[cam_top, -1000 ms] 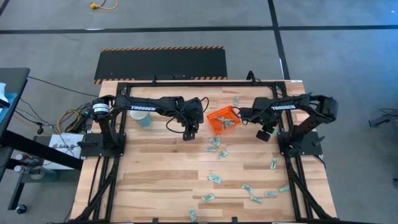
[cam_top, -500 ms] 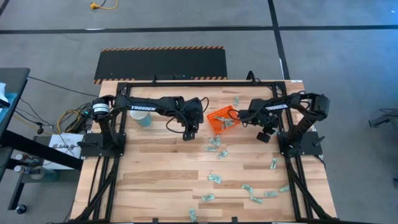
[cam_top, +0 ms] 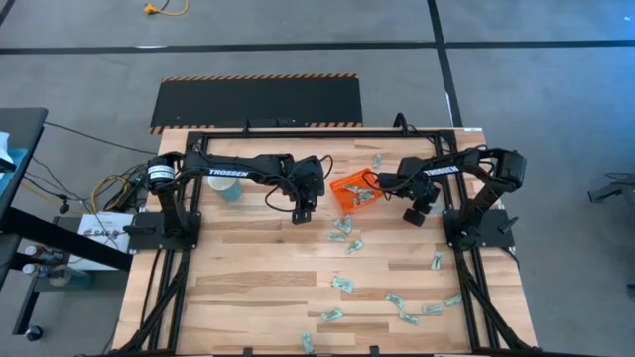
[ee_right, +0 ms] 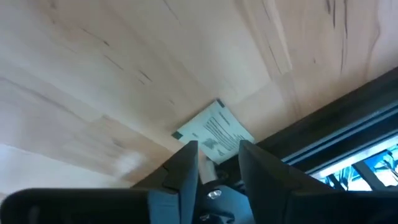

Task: Pick and place Stevia / Truvia into bins
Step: Put the stevia packet into the bin

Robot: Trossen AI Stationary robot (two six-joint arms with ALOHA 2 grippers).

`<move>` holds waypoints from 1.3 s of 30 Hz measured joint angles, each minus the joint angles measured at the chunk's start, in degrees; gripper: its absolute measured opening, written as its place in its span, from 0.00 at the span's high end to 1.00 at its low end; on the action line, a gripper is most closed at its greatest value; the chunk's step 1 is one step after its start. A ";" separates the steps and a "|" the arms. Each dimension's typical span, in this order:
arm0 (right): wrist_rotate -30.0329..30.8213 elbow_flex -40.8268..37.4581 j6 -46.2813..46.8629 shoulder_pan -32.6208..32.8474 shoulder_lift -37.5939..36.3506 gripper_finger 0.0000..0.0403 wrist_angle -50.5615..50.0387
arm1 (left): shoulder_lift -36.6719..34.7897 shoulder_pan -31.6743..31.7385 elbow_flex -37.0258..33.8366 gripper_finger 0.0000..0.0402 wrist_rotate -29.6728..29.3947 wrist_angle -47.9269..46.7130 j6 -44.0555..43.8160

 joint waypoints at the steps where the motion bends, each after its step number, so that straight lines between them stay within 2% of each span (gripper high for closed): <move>1: -0.17 0.00 -0.02 0.00 0.00 0.68 0.45 | 0.00 0.00 0.00 0.61 0.02 -0.02 -0.02; 7: -0.87 0.00 -0.37 0.00 0.00 0.53 2.12 | 0.01 0.00 0.00 0.61 0.00 -0.04 -0.07; 12: -1.43 0.00 -0.92 -0.46 0.00 0.48 1.57 | 0.01 0.01 0.00 0.61 0.00 -0.09 -0.09; 30: -9.52 -3.53 -2.62 -6.29 -0.17 0.55 4.53 | 0.02 0.02 0.00 0.61 0.00 -1.44 -0.31; 35: -9.94 -3.58 -2.60 -7.31 -0.15 0.56 4.61 | 0.02 0.02 0.00 0.61 0.00 -1.44 0.28; 39: -9.93 -3.58 -2.42 -7.85 -0.13 0.62 4.69 | 0.02 0.02 0.00 0.61 0.00 -1.40 0.72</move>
